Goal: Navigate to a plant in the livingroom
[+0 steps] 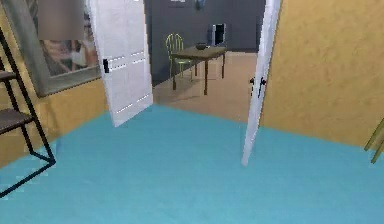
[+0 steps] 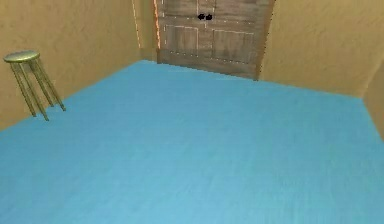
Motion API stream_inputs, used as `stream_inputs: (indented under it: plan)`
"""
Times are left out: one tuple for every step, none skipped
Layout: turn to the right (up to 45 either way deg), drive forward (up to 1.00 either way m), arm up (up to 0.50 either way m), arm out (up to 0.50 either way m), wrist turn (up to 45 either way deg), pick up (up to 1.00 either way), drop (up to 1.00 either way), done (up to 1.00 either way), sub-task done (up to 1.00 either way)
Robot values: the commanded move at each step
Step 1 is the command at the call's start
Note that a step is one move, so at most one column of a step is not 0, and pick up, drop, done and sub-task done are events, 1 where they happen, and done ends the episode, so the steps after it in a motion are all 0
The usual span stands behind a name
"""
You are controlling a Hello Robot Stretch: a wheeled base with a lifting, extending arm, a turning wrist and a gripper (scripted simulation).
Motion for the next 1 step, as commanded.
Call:
stream_inputs:
  plan:
    - [0.0, 1.00, 0.00, 0.00, 0.0, 0.00, 0.00, 0.00, 0.00]
